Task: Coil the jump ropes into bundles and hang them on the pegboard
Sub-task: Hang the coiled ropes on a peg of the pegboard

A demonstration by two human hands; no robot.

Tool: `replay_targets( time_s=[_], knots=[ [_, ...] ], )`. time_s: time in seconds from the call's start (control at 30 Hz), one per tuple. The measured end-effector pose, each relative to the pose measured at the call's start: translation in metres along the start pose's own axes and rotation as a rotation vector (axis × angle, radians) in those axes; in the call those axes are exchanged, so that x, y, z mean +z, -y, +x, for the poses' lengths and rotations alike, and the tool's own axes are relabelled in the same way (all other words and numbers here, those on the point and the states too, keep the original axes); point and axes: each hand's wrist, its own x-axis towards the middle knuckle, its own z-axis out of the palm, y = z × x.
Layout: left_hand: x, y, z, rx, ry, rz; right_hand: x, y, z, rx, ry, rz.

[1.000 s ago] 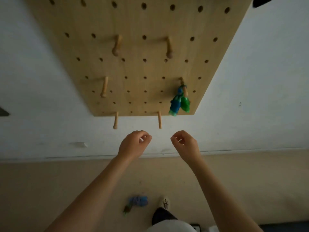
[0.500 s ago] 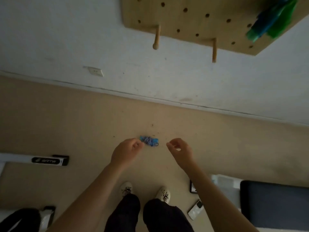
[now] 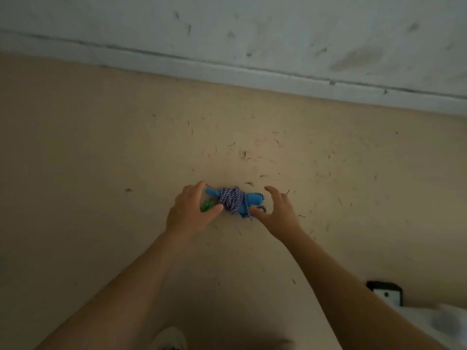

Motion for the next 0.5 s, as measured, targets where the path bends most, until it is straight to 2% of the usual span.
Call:
replay_targets(
  time_s=[0.1,0.17,0.23,0.37,0.5],
  knots=[
    [0.040,0.018,0.034,-0.101,0.075,-0.009,0.035,-0.024,0.044,-0.041,0.021,-0.039],
    [0.055,0.023,0.049,-0.083,0.048,-0.042,0.048,-0.026,0.063,-0.123,0.025,-0.020],
    [0.058,0.026,0.060,-0.074,0.020,-0.152,0.053,-0.021,0.073,-0.124,0.083,0.087],
    [0.034,0.010,0.045,-0.116,0.114,-0.398,0.034,-0.010,0.053,-0.013,0.159,0.267],
    [-0.030,-0.039,-0.008,-0.118,0.107,-0.565,-0.030,0.030,-0.009,-0.019,0.189,0.422]
  ],
)
